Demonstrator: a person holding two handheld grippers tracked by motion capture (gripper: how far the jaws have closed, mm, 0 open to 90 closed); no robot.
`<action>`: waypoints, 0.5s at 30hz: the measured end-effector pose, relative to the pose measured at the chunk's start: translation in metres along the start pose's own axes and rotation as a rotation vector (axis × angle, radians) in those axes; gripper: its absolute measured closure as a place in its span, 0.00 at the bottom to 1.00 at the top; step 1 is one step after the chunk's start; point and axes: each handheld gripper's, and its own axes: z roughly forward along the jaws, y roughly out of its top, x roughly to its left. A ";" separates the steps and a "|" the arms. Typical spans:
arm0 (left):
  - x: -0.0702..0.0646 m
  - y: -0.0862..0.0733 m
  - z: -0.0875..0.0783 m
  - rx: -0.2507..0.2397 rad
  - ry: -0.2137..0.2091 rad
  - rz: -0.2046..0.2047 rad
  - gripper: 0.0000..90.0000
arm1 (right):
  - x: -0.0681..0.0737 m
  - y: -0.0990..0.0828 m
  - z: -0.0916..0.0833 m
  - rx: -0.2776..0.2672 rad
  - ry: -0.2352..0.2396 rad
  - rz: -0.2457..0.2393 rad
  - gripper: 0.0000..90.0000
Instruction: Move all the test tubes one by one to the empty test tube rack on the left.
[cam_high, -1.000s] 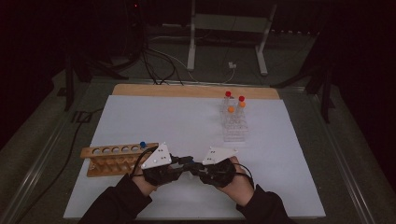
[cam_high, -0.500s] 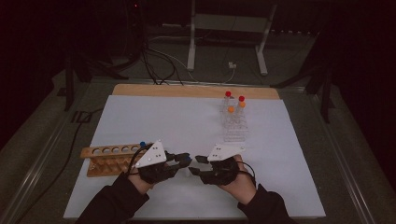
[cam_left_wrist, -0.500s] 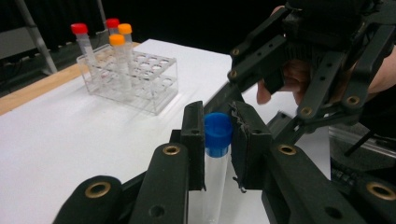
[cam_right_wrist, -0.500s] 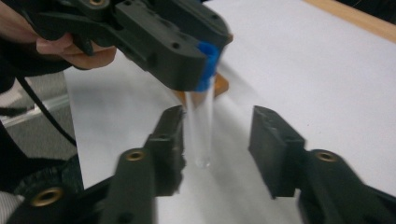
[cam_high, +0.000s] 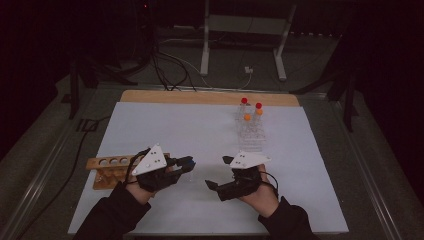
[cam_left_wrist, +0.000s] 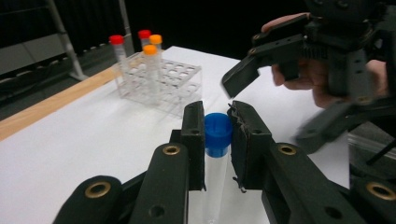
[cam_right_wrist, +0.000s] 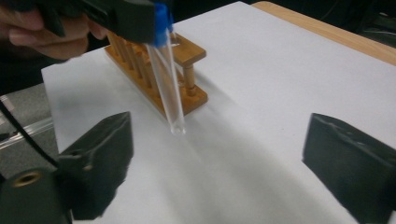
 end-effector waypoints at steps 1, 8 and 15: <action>0.001 0.001 -0.002 0.003 0.010 0.004 0.86 | -0.001 0.000 -0.001 -0.004 0.004 0.001 0.02; 0.009 0.004 -0.015 -0.007 0.048 0.002 0.86 | -0.005 0.000 -0.007 -0.023 0.013 0.012 0.00; 0.016 0.008 -0.029 -0.015 0.090 -0.001 0.86 | -0.007 0.001 -0.009 -0.031 0.014 0.018 0.00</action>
